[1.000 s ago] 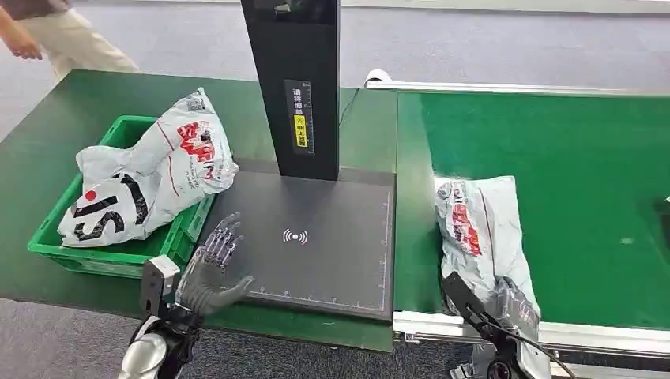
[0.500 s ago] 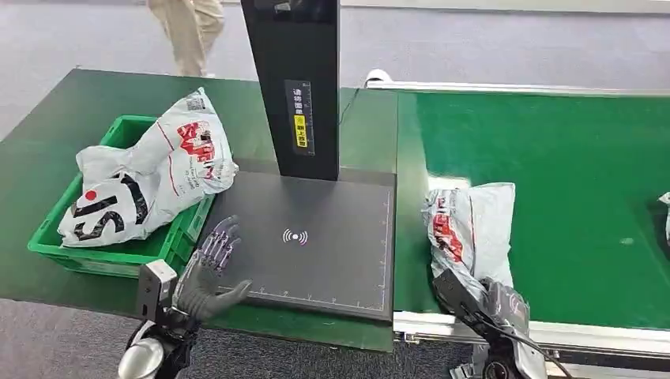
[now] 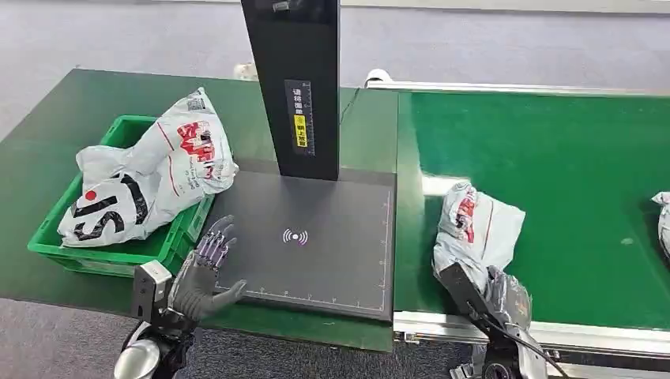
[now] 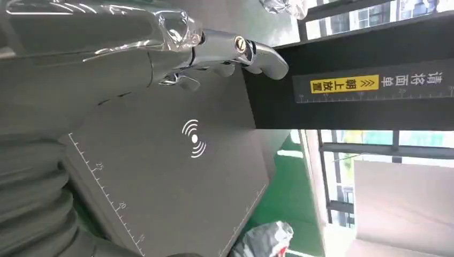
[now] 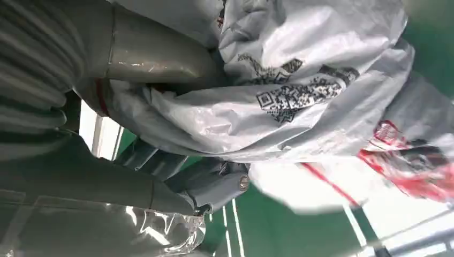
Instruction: Moved the parcel from conveyor to table for the left to box.
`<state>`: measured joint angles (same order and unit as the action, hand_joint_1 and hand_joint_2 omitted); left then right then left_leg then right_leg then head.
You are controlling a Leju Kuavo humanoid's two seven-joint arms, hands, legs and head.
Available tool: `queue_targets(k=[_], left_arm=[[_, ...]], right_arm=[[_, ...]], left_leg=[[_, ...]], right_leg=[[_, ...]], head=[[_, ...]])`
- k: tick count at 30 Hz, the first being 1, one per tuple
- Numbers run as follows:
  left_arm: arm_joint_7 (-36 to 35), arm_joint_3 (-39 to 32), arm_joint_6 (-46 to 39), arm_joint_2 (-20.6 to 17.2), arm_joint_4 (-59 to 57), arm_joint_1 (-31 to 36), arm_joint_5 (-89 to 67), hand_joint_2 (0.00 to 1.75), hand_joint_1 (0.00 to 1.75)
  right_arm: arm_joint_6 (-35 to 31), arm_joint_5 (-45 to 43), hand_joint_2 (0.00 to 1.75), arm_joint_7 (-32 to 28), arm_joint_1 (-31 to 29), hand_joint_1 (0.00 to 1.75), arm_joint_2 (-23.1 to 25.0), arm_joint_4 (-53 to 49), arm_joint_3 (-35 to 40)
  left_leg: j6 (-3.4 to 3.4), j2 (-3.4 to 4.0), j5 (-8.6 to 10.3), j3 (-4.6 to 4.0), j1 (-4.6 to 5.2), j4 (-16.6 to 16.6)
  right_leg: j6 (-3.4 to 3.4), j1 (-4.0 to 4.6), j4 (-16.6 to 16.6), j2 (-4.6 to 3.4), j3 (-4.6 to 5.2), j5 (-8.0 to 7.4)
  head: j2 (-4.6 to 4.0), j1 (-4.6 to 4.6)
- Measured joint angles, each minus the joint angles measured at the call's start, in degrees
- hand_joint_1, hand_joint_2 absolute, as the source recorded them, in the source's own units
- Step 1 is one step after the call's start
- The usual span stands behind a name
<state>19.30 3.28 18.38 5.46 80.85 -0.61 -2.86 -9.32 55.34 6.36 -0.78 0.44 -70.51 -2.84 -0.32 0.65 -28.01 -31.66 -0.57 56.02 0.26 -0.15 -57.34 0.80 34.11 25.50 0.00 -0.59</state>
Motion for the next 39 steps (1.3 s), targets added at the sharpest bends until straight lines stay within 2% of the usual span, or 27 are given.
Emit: queue_targets(k=[3,9,14,18,25,32,39], left_arm=[[0.09,0.02,0.0,0.0,-0.15,0.02,0.15,1.75,0.0],[0.37,0.07,-0.07,0.0,-0.31,0.1,0.44,1.75,0.0],[1.27,0.09,-1.05,0.02,-0.79,0.7,1.11,1.75,0.0],[2.45,0.13,-1.51,0.04,-1.29,1.22,1.66,1.75,0.0],[3.65,0.96,-1.49,0.04,-3.08,3.28,1.77,1.75,0.0],[4.41,1.73,-1.95,-0.11,-4.63,5.09,2.75,1.75,0.0],[4.52,1.75,-2.03,-0.37,-5.03,5.23,2.84,1.75,0.0]], right_arm=[[-4.57,1.14,1.75,-0.81,0.52,1.75,0.48,-1.88,-0.68],[-8.2,1.35,1.75,-2.6,0.94,1.75,0.94,-3.82,-1.77],[-18.1,-3.41,1.75,-12.6,1.54,1.75,1.73,-7.41,-2.45],[-23.19,-7.48,1.75,-22.15,1.7,1.75,2.36,-10.71,-2.03],[-28.52,-7.6,1.75,-31.11,1.37,1.75,3.34,-14.86,2.15],[-29.33,-5.57,1.75,-32.15,-2.24,1.75,3.58,-14.23,12.54],[-29.0,-4.94,1.75,-32.3,-3.05,1.75,3.45,-13.44,15.73]], left_leg=[[0.0,0.01,0.0,-0.01,0.0,0.0],[0.0,0.01,0.0,-0.01,0.0,0.0],[0.0,0.02,0.0,-0.01,0.0,0.0],[0.0,0.02,0.0,-0.01,0.0,0.0],[0.0,0.03,0.02,-0.01,0.0,0.0],[0.0,0.04,0.05,0.02,-0.01,0.0],[0.01,0.03,0.03,-0.04,0.0,0.0]], right_leg=[[0.0,0.0,0.0,0.0,0.02,0.0],[0.0,0.0,0.0,0.0,0.01,0.0],[0.0,0.0,0.0,-0.01,0.02,0.0],[0.0,0.0,0.0,-0.01,0.02,0.0],[0.0,0.0,-0.01,-0.02,-0.01,-0.01],[-0.01,0.01,-0.01,-0.03,-0.02,-0.01],[0.0,0.0,-0.01,-0.03,0.0,-0.01]], head=[[0.0,0.0],[0.0,0.02],[0.0,0.0],[0.0,0.0],[0.0,0.02],[0.0,0.0],[0.0,0.02]])
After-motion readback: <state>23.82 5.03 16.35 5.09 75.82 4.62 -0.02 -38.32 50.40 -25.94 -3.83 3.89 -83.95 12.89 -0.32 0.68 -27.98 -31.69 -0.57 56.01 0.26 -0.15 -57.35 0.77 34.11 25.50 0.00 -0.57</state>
